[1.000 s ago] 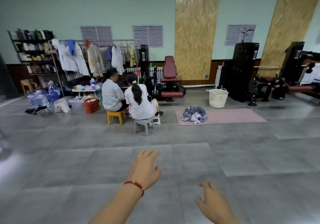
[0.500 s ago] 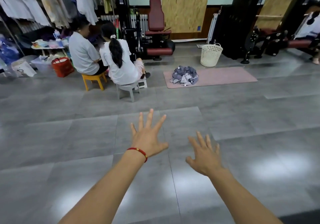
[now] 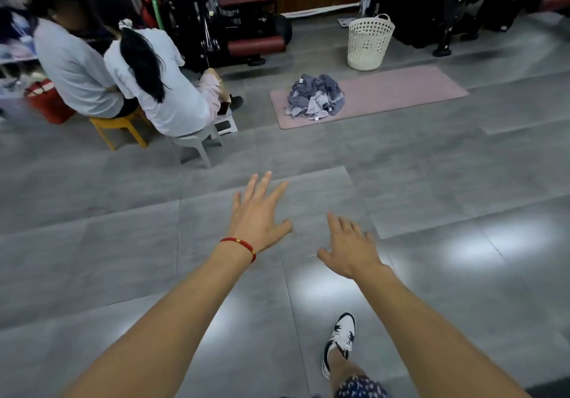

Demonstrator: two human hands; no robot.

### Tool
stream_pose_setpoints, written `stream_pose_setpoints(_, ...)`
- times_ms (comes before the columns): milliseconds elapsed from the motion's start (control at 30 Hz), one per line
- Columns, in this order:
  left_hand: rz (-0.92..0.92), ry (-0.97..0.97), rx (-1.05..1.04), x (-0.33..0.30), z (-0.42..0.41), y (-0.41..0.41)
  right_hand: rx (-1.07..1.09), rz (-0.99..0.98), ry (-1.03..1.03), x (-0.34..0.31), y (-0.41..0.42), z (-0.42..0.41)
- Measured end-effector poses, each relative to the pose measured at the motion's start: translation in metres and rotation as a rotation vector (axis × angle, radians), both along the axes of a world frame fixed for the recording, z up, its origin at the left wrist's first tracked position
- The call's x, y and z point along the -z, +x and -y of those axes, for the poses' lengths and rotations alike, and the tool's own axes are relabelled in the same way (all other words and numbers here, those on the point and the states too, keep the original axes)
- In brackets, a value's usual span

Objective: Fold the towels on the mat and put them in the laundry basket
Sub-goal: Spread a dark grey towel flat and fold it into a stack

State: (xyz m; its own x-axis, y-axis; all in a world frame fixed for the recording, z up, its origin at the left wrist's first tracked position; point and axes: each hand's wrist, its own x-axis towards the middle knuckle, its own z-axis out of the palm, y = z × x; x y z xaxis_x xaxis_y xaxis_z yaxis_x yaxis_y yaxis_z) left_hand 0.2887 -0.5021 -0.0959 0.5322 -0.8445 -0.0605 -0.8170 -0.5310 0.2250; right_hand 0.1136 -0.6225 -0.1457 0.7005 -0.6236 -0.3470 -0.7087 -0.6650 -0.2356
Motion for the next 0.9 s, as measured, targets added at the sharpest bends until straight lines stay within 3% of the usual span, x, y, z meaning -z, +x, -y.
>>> stream_pose_setpoints(467, -0.250, 0.096, -0.119, 0.031, 0.316, 0.113, -0.108, -0.102, 0.045, 0.014, 0.120, 0.330)
stream_pose_setpoints(767, -0.320, 0.196, 0.046, 0.064, 0.555, 0.220, 0.043, -0.122, 0.066, 0.024, 0.208, 0.525)
stream_pose_setpoints(900, -0.312, 0.147, 0.116, 0.068, 0.652, 0.255, 0.094, -0.134, 0.084, 0.037, 0.235, 0.609)
